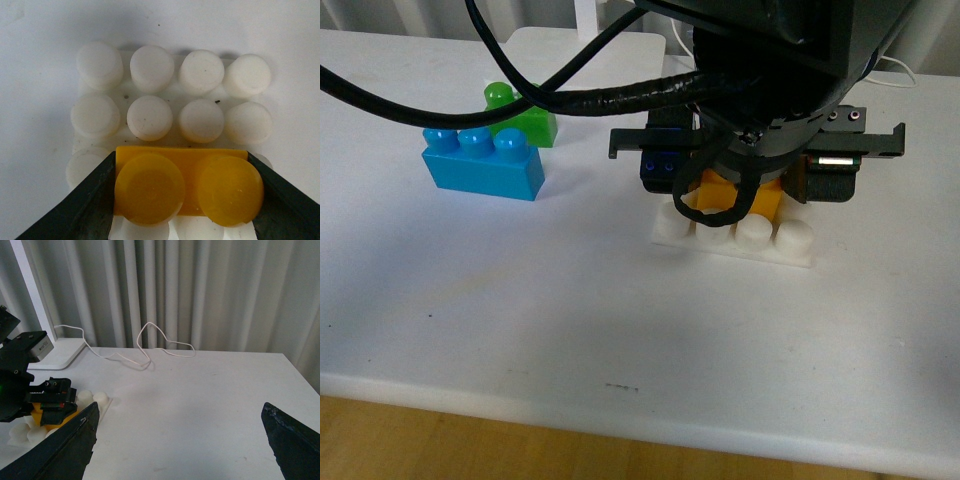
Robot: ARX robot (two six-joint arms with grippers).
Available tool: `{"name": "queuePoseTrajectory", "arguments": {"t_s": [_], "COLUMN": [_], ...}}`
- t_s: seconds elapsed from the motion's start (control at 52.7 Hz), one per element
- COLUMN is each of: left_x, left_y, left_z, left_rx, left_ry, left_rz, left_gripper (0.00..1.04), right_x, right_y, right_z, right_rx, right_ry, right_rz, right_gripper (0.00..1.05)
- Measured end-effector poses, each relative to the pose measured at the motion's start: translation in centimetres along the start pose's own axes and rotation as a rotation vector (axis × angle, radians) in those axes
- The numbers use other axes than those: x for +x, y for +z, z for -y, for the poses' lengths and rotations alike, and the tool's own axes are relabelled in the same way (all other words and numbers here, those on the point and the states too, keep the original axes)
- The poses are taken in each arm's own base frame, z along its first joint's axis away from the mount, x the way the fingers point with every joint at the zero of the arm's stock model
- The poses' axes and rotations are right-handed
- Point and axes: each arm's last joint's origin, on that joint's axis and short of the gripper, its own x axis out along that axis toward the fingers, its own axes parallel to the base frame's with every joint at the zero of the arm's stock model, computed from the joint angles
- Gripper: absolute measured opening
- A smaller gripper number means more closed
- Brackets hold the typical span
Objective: Insert yellow block into base center
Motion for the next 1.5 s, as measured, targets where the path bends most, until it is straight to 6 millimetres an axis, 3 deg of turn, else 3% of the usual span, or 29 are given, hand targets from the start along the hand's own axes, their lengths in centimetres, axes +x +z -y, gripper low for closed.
{"name": "queuePoseTrajectory", "arguments": {"t_s": [0.494,0.665,0.835,0.968,1.12,1.196,1.272,1.348,1.443,1.5], "left_x": [0.9,1.3,1.2,0.4,-2.4,-5.4,-9.7,-13.0,-16.1,-17.9], "left_y": [0.7,1.2,1.7,2.7,5.4,7.0,8.0,7.5,5.3,2.9], "left_z": [0.5,0.5,0.0,-1.6,-4.4,-6.3,-8.6,-9.8,-11.6,-13.3], "left_rx": [-0.004,-0.015,-0.032,-0.079,-0.151,-0.193,-0.206,-0.195,-0.182,-0.148], "left_ry": [0.007,-0.034,-0.055,-0.085,-0.112,-0.167,-0.221,-0.240,-0.252,-0.093], "left_rz": [-0.015,-0.044,-0.055,-0.061,0.024,0.131,0.316,0.443,0.513,0.685], "left_gripper": [0.65,0.98,0.98,0.98,0.98,0.98,0.98,0.98,0.98,0.89], "right_x": [0.0,0.0,0.0,0.0,0.0,0.0,0.0,0.0,0.0,0.0], "right_y": [0.0,0.0,0.0,0.0,0.0,0.0,0.0,0.0,0.0,0.0], "right_z": [0.0,0.0,0.0,0.0,0.0,0.0,0.0,0.0,0.0,0.0], "right_rx": [0.000,0.000,0.000,0.000,0.000,0.000,0.000,0.000,0.000,0.000], "right_ry": [0.000,0.000,0.000,0.000,0.000,0.000,0.000,0.000,0.000,0.000], "right_rz": [0.000,0.000,0.000,0.000,0.000,0.000,0.000,0.000,0.000,0.000], "right_gripper": [0.95,0.95,0.95,0.95,0.95,0.95,0.95,0.95,0.95,0.95]}}
